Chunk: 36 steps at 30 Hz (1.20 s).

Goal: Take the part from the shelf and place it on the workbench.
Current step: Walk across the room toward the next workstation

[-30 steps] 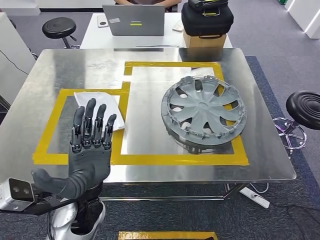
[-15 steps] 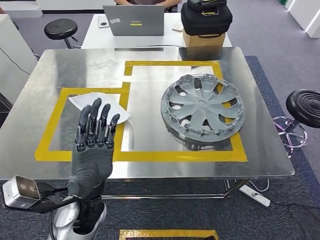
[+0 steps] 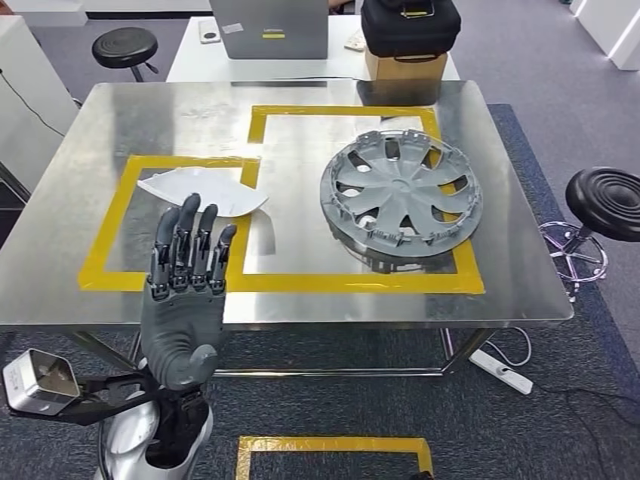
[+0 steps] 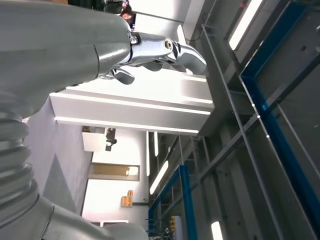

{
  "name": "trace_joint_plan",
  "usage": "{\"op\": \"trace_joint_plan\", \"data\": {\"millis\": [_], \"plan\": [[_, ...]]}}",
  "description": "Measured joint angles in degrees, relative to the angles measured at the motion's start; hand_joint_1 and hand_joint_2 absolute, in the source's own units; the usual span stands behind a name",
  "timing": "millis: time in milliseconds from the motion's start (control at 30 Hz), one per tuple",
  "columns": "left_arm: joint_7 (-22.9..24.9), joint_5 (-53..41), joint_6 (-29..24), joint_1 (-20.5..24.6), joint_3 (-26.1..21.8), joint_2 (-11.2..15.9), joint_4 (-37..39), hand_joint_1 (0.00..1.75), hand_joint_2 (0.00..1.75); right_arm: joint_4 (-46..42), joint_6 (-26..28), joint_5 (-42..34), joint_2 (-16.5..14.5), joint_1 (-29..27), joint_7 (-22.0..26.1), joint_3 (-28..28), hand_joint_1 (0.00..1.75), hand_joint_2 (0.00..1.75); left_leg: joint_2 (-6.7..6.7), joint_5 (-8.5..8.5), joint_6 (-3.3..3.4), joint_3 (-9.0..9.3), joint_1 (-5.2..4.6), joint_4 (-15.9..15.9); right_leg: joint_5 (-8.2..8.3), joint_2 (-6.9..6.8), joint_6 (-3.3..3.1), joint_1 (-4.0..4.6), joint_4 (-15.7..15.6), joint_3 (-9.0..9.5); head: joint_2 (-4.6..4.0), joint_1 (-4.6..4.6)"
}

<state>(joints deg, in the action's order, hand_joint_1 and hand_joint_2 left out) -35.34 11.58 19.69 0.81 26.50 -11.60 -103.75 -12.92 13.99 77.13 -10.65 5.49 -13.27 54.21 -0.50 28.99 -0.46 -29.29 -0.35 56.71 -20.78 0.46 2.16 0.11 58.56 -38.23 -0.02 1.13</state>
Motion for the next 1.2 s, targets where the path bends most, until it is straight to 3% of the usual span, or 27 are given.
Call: {"op": "trace_joint_plan", "data": {"millis": [67,100,167,233,267,300,367,433,467,500,567,600,667,733,767,800,833,900,967,1000,1067,1100,1133,1200], "plan": [[0.0,0.0,0.0,-0.1,0.0,0.0,0.0,0.0,1.75,0.0,0.0,0.0,0.0,-0.1,0.0,0.0,0.0,0.0,0.09,-1.11,0.71,-0.54,-0.03,-0.2,0.45,-0.02,0.68,-0.27,-0.3,-0.26,0.0,-0.02],[0.0,0.0,0.0,-0.1,0.0,0.0,0.0,0.0,1.75,0.0,0.0,0.0,0.0,-0.2,0.0,0.0,0.0,0.0,0.17,-1.68,1.07,-0.87,0.07,-0.3,-0.55,-0.02,0.98,-0.34,0.4,-0.65,0.0,0.07],[0.0,0.0,0.0,-0.1,0.0,0.0,0.0,0.0,1.75,0.0,0.0,0.0,0.0,-0.4,0.0,0.0,0.0,0.0,0.35,-2.79,1.55,-1.89,0.26,-0.4,-5.47,-0.03,1.51,-0.43,5.5,-2.33,0.0,0.23],[0.0,0.0,0.0,-0.1,0.0,0.0,0.0,0.0,1.75,0.0,0.0,0.0,0.0,-0.4,0.0,0.0,0.0,0.0,0.44,-3.88,1.67,-3.25,0.28,-0.3,-10.35,-0.04,1.89,-0.48,13.0,-4.01,0.0,0.28],[0.0,0.0,0.0,-0.1,0.0,0.0,0.1,0.0,1.75,0.0,0.0,0.0,0.0,-0.4,0.0,0.0,0.0,0.0,0.47,-4.44,1.62,-3.99,0.28,-0.3,-11.13,-0.04,1.99,-0.5,15.4,-4.02,0.0,0.27],[0.0,0.0,0.0,-0.1,0.0,0.0,0.1,0.0,1.75,0.0,0.0,0.0,0.0,-0.4,0.0,0.0,0.0,0.0,0.48,-5.0,1.52,-4.72,0.3,-0.3,-10.7,-0.04,2.07,-0.53,15.7,-3.03,0.0,0.27],[0.0,0.0,0.0,-0.1,0.0,0.0,0.1,0.0,1.75,0.0,0.0,0.0,0.1,-0.3,0.0,0.0,0.0,0.0,0.44,-6.07,1.15,-6.05,0.39,-0.2,-8.25,-0.05,2.2,-0.67,10.3,2.11,0.0,0.26],[0.0,0.0,0.0,-0.1,0.0,-0.1,0.1,0.0,1.75,0.0,0.0,0.0,0.1,0.0,0.0,0.0,0.0,0.0,0.38,-6.97,0.51,-6.89,0.34,0.0,-7.88,0.09,2.11,-0.69,2.3,8.13,0.0,0.28],[0.0,0.1,0.0,-0.1,0.0,-0.1,0.1,0.0,1.75,0.0,0.0,0.0,0.1,0.1,0.0,0.0,0.0,0.0,0.38,-7.35,0.17,-7.05,0.29,0.0,-8.29,0.21,1.86,-0.63,-0.2,9.68,0.0,0.32],[0.0,0.1,0.0,-0.1,0.1,-0.2,0.1,0.0,1.75,0.0,0.0,0.0,0.1,0.2,0.0,0.0,0.0,0.0,0.39,-7.75,-0.16,-7.12,0.27,0.0,-8.64,0.33,1.45,-0.49,-1.3,10.15,0.0,0.32],[0.0,0.1,0.0,-0.2,0.1,-0.2,0.2,0.0,1.75,0.0,0.0,0.1,0.1,0.2,0.0,0.0,0.0,0.0,0.41,-8.41,-0.8,-7.24,0.39,-0.1,-8.04,0.3,0.32,-0.38,-1.3,9.35,0.0,0.33],[0.0,0.1,0.0,-0.2,0.1,-0.2,0.2,0.0,1.75,0.0,0.0,0.1,0.1,0.2,-0.1,0.0,0.0,0.0,0.39,-7.83,-1.12,-7.6,0.44,0.3,-7.53,0.2,-0.22,-0.39,-1.3,8.97,0.0,0.24],[0.0,0.1,0.0,-0.2,0.0,-0.2,0.2,0.0,1.75,0.0,0.0,0.1,0.1,0.2,-0.2,0.0,0.0,0.0,0.39,-3.66,-1.56,-9.1,0.48,3.8,-6.28,0.01,-1.06,-0.48,-1.3,7.86,0.0,0.03],[0.0,0.2,0.0,-0.2,0.0,-0.2,0.2,0.0,1.75,0.0,0.0,0.1,0.1,0.2,-0.2,0.0,0.0,0.0,0.4,1.85,-1.75,-11.09,0.48,11.2,-5.02,-0.05,-1.39,-0.36,-1.3,6.31,0.0,-0.1],[0.0,0.2,0.0,-0.3,0.0,-0.1,0.2,0.0,1.75,0.0,0.0,0.1,0.1,0.2,-0.2,0.0,0.0,0.0,0.4,2.99,-1.74,-11.55,0.47,14.2,-4.42,-0.08,-1.42,-0.27,-1.3,5.5,0.0,-0.11],[0.0,0.1,-0.2,-0.3,0.0,0.0,0.2,0.0,1.75,0.0,0.0,0.1,0.2,0.1,-0.2,0.0,0.0,0.0,0.4,2.96,-1.65,-11.27,0.46,15.8,-3.81,-0.1,-1.4,-0.18,-1.3,4.66,0.0,-0.1],[0.0,0.1,-0.3,-0.3,0.0,0.0,0.2,0.0,1.75,0.0,0.0,0.1,0.2,0.1,-0.2,0.0,0.0,0.0,0.4,1.8,-1.46,-9.99,0.45,15.2,-3.26,-0.11,-1.33,-0.11,-1.3,3.92,0.0,-0.11],[0.0,-0.1,-0.5,-0.3,0.0,0.1,0.2,0.0,1.75,0.0,0.0,0.1,0.2,0.1,-0.2,0.0,0.0,0.0,0.4,-0.51,-0.87,-4.67,0.33,9.1,-2.2,-0.03,-1.05,0.04,-1.2,2.72,0.0,-0.11],[0.0,-0.2,-0.5,-0.2,0.1,0.0,0.2,0.0,1.75,0.0,0.0,0.1,0.2,0.1,-0.2,0.0,0.0,0.0,0.37,-0.43,-0.34,0.67,0.12,1.7,-1.27,0.03,-0.64,0.22,-1.0,1.92,0.0,-0.08],[0.0,-0.2,-0.5,-0.1,0.1,0.0,0.2,0.0,1.75,0.0,0.0,0.1,0.2,0.1,-0.2,0.0,0.0,0.0,0.35,-0.06,-0.13,1.97,-0.03,-0.4,-0.76,0.02,-0.39,0.23,-1.0,1.64,0.0,-0.09],[0.0,-0.2,-0.5,-0.3,0.1,-0.1,0.2,0.0,1.75,0.0,0.0,0.1,0.2,0.0,-0.2,0.0,0.0,0.0,0.36,-0.35,0.48,1.76,-0.13,-1.5,0.14,-0.01,0.25,0.05,-1.0,1.13,0.0,-0.12],[0.0,-0.2,-0.5,-0.4,0.1,-0.1,0.2,0.0,1.75,0.0,0.0,0.1,0.2,-0.1,-0.2,0.0,0.0,0.0,0.41,-0.87,0.88,1.33,-0.11,-1.6,-0.34,-0.03,0.58,-0.06,-0.8,0.75,0.0,-0.15],[0.0,-0.2,-0.5,-0.4,0.1,-0.1,0.2,0.0,1.75,0.0,0.0,0.1,0.2,-0.2,-0.2,0.0,0.0,0.0,0.47,-1.45,1.28,0.84,-0.02,-1.7,-1.8,-0.03,0.9,-0.14,0.5,0.16,0.0,-0.06],[0.0,-0.2,-0.5,-0.4,0.1,-0.1,0.2,0.0,1.75,0.0,0.0,0.1,0.2,-0.3,-0.3,0.0,0.0,0.0,0.53,-2.63,1.73,-0.44,0.06,-1.7,-7.17,-0.07,1.4,-0.23,6.7,-1.86,0.0,0.16]]}}
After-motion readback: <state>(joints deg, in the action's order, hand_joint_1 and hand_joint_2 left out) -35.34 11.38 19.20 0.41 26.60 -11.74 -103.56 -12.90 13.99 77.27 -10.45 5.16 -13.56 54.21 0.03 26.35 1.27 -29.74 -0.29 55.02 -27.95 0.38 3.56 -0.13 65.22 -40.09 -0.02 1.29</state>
